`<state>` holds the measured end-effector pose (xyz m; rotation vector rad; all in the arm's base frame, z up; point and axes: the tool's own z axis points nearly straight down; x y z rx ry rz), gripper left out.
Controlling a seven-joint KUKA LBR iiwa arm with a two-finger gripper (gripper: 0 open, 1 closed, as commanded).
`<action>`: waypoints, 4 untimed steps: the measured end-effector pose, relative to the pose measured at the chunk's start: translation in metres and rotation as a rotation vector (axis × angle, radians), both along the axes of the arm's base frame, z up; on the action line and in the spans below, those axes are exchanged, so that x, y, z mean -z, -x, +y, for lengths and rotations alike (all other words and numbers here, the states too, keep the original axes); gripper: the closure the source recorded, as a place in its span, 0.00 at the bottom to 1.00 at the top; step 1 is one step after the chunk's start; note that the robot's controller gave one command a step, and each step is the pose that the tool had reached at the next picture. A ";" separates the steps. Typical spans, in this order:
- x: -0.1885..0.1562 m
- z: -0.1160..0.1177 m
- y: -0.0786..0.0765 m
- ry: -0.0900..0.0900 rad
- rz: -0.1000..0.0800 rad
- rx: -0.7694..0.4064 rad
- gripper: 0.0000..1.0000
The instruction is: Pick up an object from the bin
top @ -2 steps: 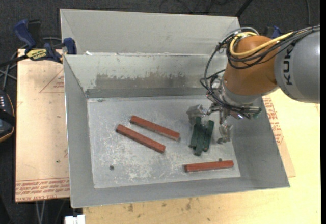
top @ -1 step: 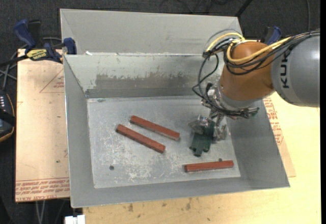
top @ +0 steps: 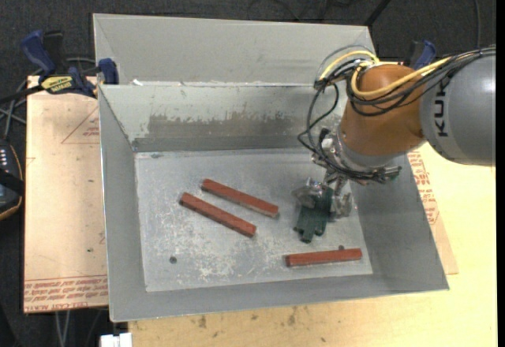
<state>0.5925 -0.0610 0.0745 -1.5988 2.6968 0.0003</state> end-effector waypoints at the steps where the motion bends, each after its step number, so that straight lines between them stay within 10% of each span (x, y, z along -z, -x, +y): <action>1: -0.003 0.000 0.001 0.000 0.002 0.000 1.00; 4: -0.055 0.000 0.001 0.002 -0.001 0.002 1.00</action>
Offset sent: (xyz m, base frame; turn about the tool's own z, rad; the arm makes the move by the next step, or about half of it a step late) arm 0.0001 0.0001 0.0700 0.0000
